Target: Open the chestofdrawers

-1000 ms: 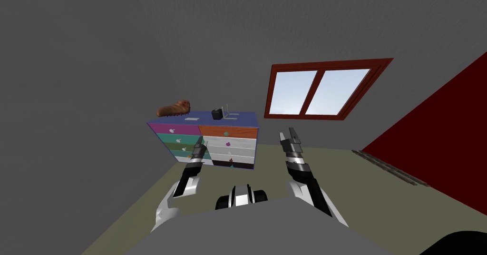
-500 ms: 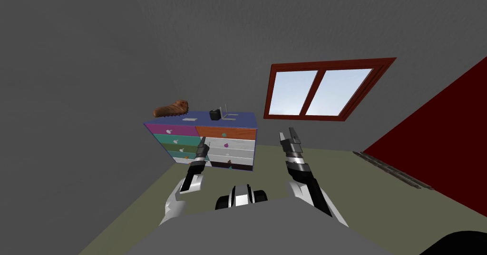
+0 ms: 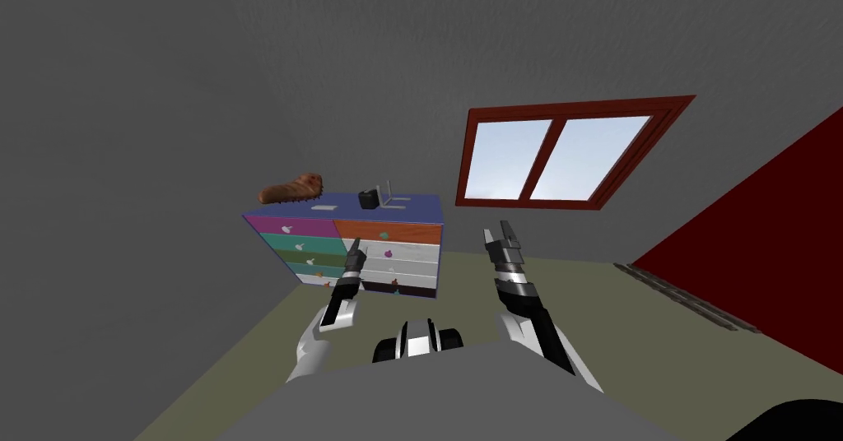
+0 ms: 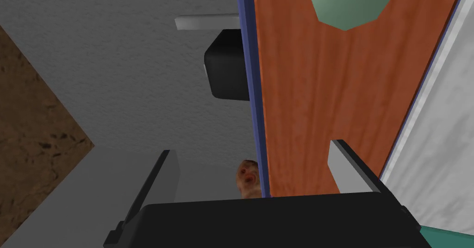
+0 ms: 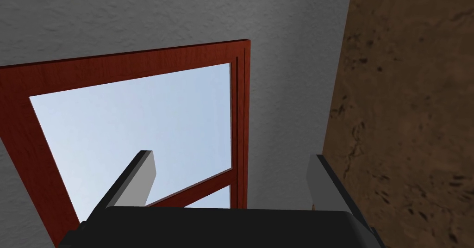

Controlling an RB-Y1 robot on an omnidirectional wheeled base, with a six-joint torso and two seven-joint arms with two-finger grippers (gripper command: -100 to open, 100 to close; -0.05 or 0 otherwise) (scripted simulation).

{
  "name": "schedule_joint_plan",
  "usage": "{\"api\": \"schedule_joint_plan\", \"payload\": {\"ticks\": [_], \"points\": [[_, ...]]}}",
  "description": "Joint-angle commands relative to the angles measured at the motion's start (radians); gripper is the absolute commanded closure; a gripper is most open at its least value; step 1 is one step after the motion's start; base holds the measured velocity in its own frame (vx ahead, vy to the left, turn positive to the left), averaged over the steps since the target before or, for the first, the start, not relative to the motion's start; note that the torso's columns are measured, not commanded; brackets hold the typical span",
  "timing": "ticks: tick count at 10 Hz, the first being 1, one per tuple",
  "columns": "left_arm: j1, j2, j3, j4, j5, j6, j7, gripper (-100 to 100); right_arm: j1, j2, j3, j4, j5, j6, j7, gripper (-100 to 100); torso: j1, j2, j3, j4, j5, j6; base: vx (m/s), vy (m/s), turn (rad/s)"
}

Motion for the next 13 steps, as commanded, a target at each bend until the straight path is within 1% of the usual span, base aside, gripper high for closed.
{"api": "schedule_joint_plan", "payload": {"ticks": [1,4,5,9,11,13], "points": [[-0.027,-0.007,0.003,0.057,-0.002,-0.009,0.008,-100,0.0,0.0,0.0,0.0,0.0,0.0,0.0,0,-0.001,-0.001,0.0,0.0,0.0,0.0,0.032,-0.041,0.002],[-0.09,-0.023,0.008,0.168,-0.009,-0.023,0.026,-100,0.0,0.0,0.0,0.0,0.0,0.0,0.0,0,-0.001,-0.001,-0.001,0.0,0.0,0.0,0.042,-0.059,0.008],[-0.09,-0.023,0.008,0.177,-0.009,-0.023,0.026,-100,0.0,0.0,0.0,0.0,0.0,0.0,0.0,0,-0.001,-0.002,-0.001,-0.001,0.0,0.0,0.049,-0.053,0.004],[-0.158,-0.028,0.014,0.307,-0.016,-0.038,0.044,-100,0.0,0.0,0.0,0.0,0.0,0.0,0.0,0,-0.001,-0.001,0.0,0.0,0.0,0.0,0.05,-0.061,0.006],[-0.181,-0.031,0.016,0.353,-0.019,-0.043,0.051,-100,0.0,0.0,0.0,0.0,0.0,0.0,0.0,0,0.0,0.0,0.0,0.0,0.0,0.0,0.036,-0.053,0.006],[-0.197,-0.041,0.017,0.382,-0.02,-0.047,0.055,-100,0.0,0.0,0.0,0.0,0.0,0.0,0.0,0,0.001,0.0,0.0,0.0,0.0,0.0,0.028,-0.033,0.003]]}}
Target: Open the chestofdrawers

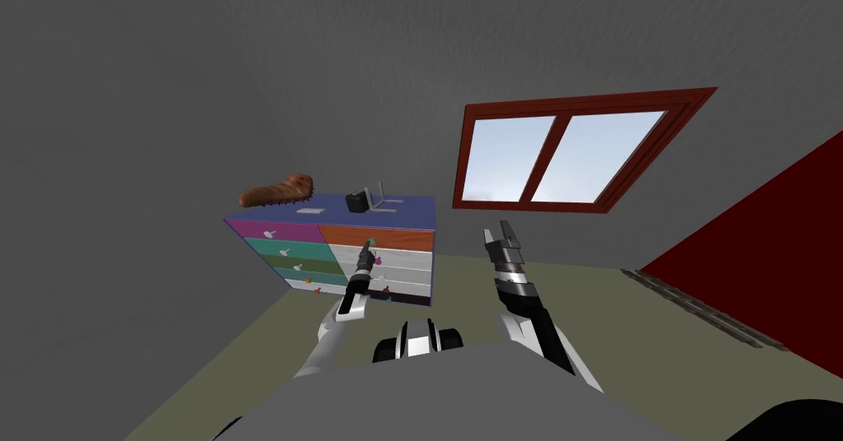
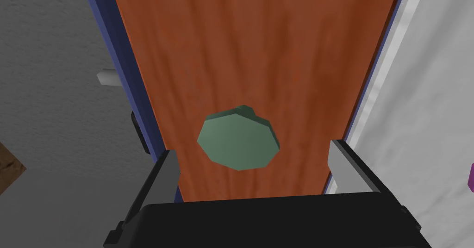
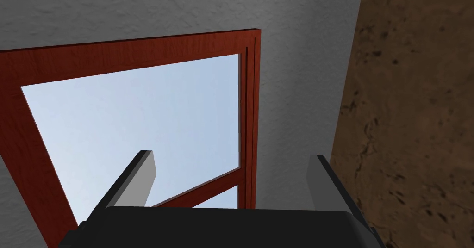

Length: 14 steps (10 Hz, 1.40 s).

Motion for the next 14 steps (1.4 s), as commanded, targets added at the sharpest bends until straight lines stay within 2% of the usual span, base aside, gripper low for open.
{"api": "schedule_joint_plan", "payload": {"ticks": [1,2,3,4,5,14], "points": [[-0.018,-0.013,0.002,0.038,-0.002,-0.007,0.005,-100,0.0,0.0,0.0,0.0,0.0,0.0,0.0,0,0.0,0.0,0.0,0.0,0.0,0.0,0.022,-0.025,0.003],[-0.013,-0.01,0.001,0.027,-0.002,-0.002,0.004,-100,0.0,0.0,0.0,0.0,0.0,0.0,0.0,0,-0.001,0.0,0.0,0.0,0.0,0.0,0.009,-0.011,0.0],[-0.038,-0.005,0.006,0.024,0.001,0.024,0.004,-100,0.0,0.0,0.0,0.0,0.0,0.0,0.0,0,0.0,0.0,0.0,0.0,0.0,0.0,0.05,-0.008,0.003],[-0.032,-0.006,0.004,0.036,0.0,0.005,0.005,-100,0.0,0.0,0.0,0.0,0.0,0.0,0.0,0,-0.001,-0.002,-0.001,0.0,0.0,0.0,0.034,-0.004,-0.001],[-0.035,-0.005,0.005,0.036,0.001,0.008,0.005,100,0.0,0.0,0.0,0.0,0.0,0.0,0.0,0,-0.001,-0.001,-0.001,-0.001,0.0,0.0,0.006,0.001,0.013],[-0.031,0.001,-0.014,0.02,-0.005,0.031,0.019,100,0.0,0.0,0.0,0.0,0.0,0.0,0.0,0,0.001,-0.002,-0.001,-0.005,0.002,0.0,-0.174,0.033,0.022]]}}
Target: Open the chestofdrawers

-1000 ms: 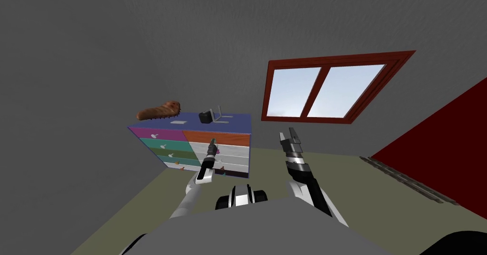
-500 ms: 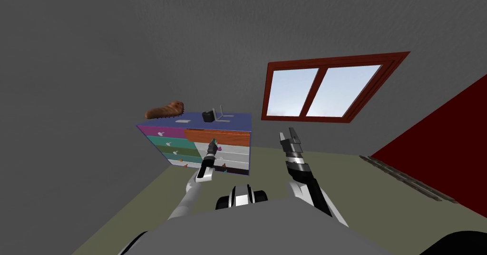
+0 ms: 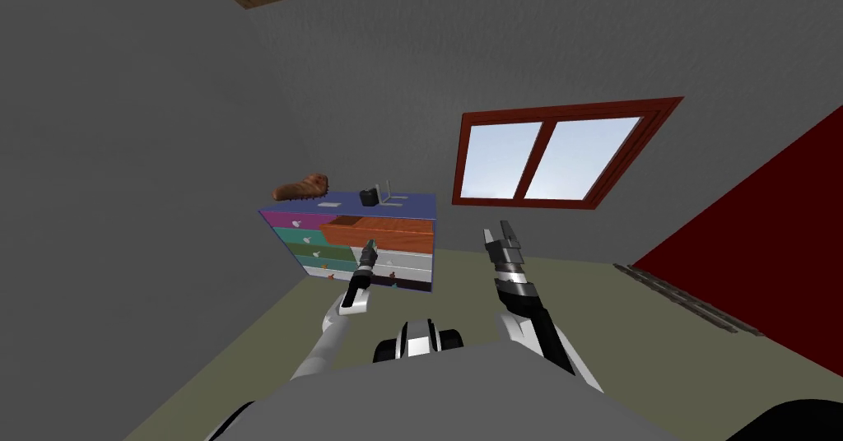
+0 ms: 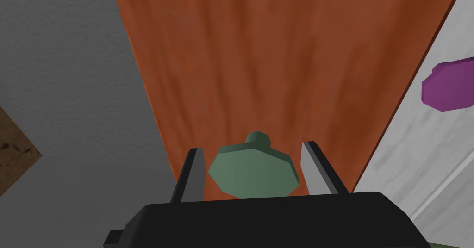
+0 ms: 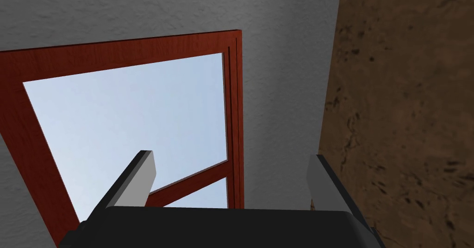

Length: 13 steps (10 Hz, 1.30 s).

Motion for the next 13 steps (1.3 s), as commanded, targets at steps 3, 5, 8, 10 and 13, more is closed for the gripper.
{"api": "schedule_joint_plan", "payload": {"ticks": [3,5,8,10,13], "points": [[0.001,0.003,-0.007,0.019,-0.002,-0.004,0.006,100,0.0,0.0,0.0,0.0,0.0,0.0,0.0,0,-0.001,-0.009,-0.005,0.0,-0.001,0.001,-0.139,0.031,0.015],[0.005,0.003,-0.012,0.02,-0.003,0.0,0.01,100,0.0,0.0,0.0,0.0,0.0,0.0,0.0,0,0.0,-0.001,-0.001,-0.001,0.0,0.0,-0.18,0.033,0.022],[0.009,0.008,-0.017,0.004,-0.004,0.002,0.015,100,0.0,0.0,0.0,0.0,0.0,0.0,0.0,0,-0.002,-0.008,-0.004,0.0,-0.001,0.002,-0.14,0.027,0.019],[0.013,0.008,-0.022,0.004,-0.005,0.004,0.019,100,0.0,0.0,0.0,0.0,0.0,0.0,0.0,0,0.0,0.0,0.0,0.0,0.0,0.001,-0.191,0.033,0.025],[-0.05,0.021,-0.012,-0.022,0.001,0.071,0.02,-100,0.0,0.0,0.0,0.0,0.0,0.0,0.0,0,-0.004,-0.006,-0.003,0.004,-0.003,0.001,-0.072,-0.002,0.02]]}}
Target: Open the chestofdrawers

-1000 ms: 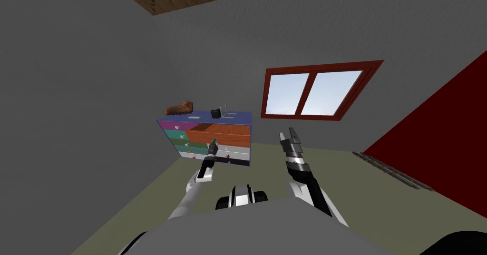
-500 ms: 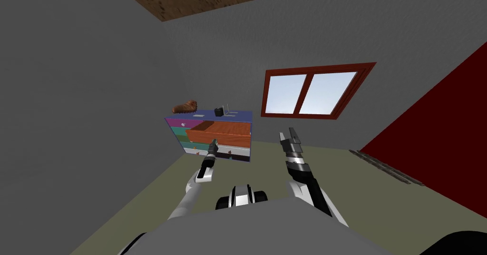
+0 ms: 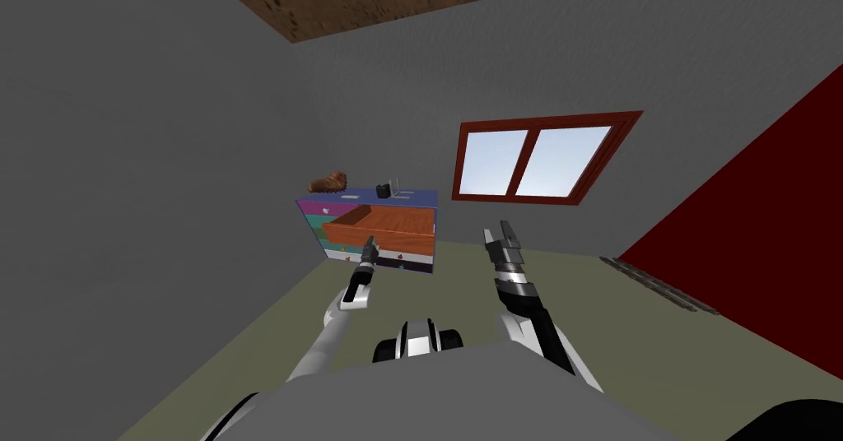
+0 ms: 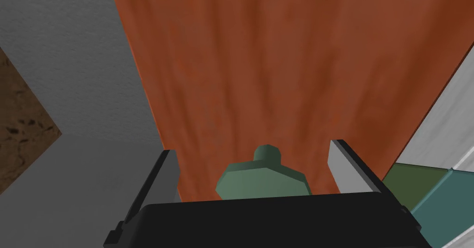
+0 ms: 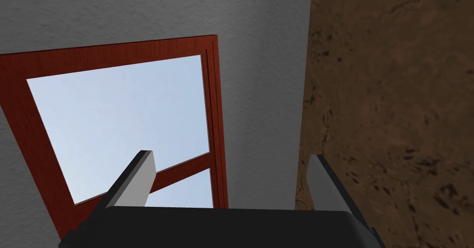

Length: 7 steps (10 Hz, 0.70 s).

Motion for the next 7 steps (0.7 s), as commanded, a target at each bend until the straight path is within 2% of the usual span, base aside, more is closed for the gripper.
{"api": "schedule_joint_plan", "payload": {"ticks": [1,5,6,7], "points": [[-0.054,0.015,0.005,-0.019,0.005,0.069,0.007,-100,0.0,0.0,0.0,0.0,0.0,0.0,0.0,0,0.0,0.002,0.001,0.0,0.0,0.0,-0.043,-0.017,0.017],[-0.112,0.028,0.01,-0.032,0.011,0.138,0.011,-100,0.0,0.0,0.0,0.0,0.0,0.0,0.0,0,0.001,0.014,0.008,0.007,-0.001,-0.002,-0.058,-0.007,0.013],[-0.097,0.023,0.009,-0.016,0.01,0.128,0.01,-100,0.0,0.0,0.0,0.0,0.0,0.0,0.0,0,-0.001,0.016,0.01,0.01,-0.003,-0.002,-0.02,0.0,0.002],[-0.097,0.023,0.009,-0.015,0.01,0.135,0.01,0,0.0,0.0,0.0,0.0,0.0,0.0,0.0,0,-0.001,0.015,0.009,0.007,-0.002,-0.001,0.0,0.0,0.0]]}}
